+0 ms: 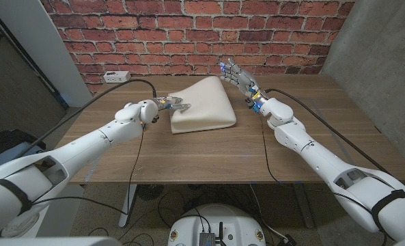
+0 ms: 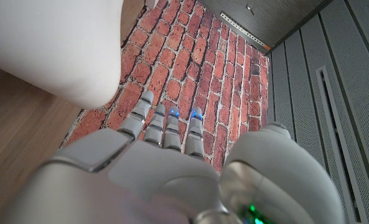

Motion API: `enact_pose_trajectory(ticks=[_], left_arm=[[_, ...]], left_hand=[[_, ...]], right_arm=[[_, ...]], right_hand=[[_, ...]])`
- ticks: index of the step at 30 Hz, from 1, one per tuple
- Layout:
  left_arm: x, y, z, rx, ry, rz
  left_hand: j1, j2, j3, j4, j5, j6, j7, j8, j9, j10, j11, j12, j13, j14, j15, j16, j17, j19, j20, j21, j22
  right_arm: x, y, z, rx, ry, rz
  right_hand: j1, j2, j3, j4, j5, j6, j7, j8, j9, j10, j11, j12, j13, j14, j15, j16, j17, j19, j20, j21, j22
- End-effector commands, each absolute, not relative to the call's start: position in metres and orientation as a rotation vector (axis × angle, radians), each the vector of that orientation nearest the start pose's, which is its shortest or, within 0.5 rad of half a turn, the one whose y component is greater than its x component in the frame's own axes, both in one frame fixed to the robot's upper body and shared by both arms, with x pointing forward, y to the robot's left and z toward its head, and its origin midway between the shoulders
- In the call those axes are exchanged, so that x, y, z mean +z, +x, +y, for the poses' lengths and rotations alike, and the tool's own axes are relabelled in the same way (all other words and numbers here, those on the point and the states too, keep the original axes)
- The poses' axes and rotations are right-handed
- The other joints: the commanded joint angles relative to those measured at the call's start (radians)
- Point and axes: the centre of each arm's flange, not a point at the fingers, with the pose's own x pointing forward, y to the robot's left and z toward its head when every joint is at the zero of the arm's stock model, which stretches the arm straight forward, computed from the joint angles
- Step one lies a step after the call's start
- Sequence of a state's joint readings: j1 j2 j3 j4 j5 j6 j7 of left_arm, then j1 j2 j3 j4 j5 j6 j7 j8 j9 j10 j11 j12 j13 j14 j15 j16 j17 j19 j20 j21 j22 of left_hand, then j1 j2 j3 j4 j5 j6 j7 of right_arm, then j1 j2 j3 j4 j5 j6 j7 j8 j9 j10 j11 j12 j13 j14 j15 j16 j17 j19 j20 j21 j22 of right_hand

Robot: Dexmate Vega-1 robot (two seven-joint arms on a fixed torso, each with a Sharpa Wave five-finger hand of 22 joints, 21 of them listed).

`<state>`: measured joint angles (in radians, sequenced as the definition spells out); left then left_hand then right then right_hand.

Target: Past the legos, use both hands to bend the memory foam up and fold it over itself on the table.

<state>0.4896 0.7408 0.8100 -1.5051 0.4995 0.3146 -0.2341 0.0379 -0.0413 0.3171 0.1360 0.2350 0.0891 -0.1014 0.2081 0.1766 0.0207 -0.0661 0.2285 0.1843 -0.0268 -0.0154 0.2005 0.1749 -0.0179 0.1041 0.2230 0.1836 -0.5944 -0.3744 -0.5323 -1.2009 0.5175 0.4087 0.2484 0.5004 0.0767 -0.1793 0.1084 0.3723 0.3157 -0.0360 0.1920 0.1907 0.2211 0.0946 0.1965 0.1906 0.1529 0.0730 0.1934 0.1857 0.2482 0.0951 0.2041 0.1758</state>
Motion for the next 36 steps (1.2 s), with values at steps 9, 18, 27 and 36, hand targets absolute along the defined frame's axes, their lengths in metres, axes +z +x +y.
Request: enact_pose_trajectory(ticks=[9, 18, 27, 36], left_arm=[[0.028, 0.652, 0.278, -0.001, 0.91, -0.593], [0.026, 0.648, 0.284, -0.046, 0.758, -0.601], [0.023, 0.646, 0.289, -0.082, 0.657, -0.607], [0.022, 0.641, 0.297, -0.094, 0.542, -0.648]], left_hand=[[0.06, 0.086, 0.052, -0.036, -0.009, 0.101, 0.024, 0.006, 0.001, 0.121, 0.021, 0.027, 0.005, 0.114, 0.02, 0.012, 0.002, 0.076, 0.016, 0.014, 0.001], [0.078, 0.099, 0.064, -0.048, -0.017, 0.088, 0.022, -0.006, 0.001, 0.117, 0.031, 0.019, 0.006, 0.122, 0.032, 0.006, 0.002, 0.089, 0.021, 0.015, 0.002], [0.093, 0.099, 0.071, -0.067, -0.032, 0.042, 0.003, -0.028, 0.0, 0.064, 0.032, -0.011, 0.007, 0.091, 0.038, -0.014, 0.003, 0.084, 0.022, 0.006, 0.003], [0.091, 0.087, 0.065, -0.075, -0.038, -0.017, -0.022, -0.038, 0.0, 0.013, 0.024, -0.031, 0.006, 0.05, 0.04, -0.025, 0.004, 0.065, 0.014, -0.005, 0.004]], right_arm=[[0.065, 0.649, -0.166, 0.524, -0.107, -0.83], [0.065, 0.646, -0.166, 0.521, -0.105, -0.838], [0.066, 0.636, -0.175, 0.466, -0.113, -0.867], [0.06, 0.624, -0.185, 0.41, -0.109, -0.869]], right_hand=[[0.009, 0.006, 0.002, -0.008, -0.006, -0.004, 0.004, -0.002, 0.001, 0.001, -0.001, -0.001, 0.003, 0.0, 0.003, -0.001, 0.001, 0.003, 0.003, -0.002, 0.002], [0.012, 0.007, 0.003, -0.01, -0.01, -0.004, 0.004, -0.001, 0.001, 0.001, 0.0, -0.001, 0.003, 0.002, 0.007, 0.0, 0.001, 0.006, 0.002, -0.001, 0.002], [0.013, 0.007, 0.003, -0.012, -0.014, -0.005, 0.003, -0.001, 0.001, 0.001, -0.001, -0.001, 0.003, 0.001, 0.006, 0.0, 0.0, 0.005, 0.0, -0.001, 0.002], [0.011, 0.006, 0.001, -0.014, -0.026, -0.016, -0.007, -0.003, 0.001, -0.004, -0.009, -0.002, 0.003, -0.006, 0.004, -0.002, 0.001, -0.017, 0.064, -0.009, 0.003]])
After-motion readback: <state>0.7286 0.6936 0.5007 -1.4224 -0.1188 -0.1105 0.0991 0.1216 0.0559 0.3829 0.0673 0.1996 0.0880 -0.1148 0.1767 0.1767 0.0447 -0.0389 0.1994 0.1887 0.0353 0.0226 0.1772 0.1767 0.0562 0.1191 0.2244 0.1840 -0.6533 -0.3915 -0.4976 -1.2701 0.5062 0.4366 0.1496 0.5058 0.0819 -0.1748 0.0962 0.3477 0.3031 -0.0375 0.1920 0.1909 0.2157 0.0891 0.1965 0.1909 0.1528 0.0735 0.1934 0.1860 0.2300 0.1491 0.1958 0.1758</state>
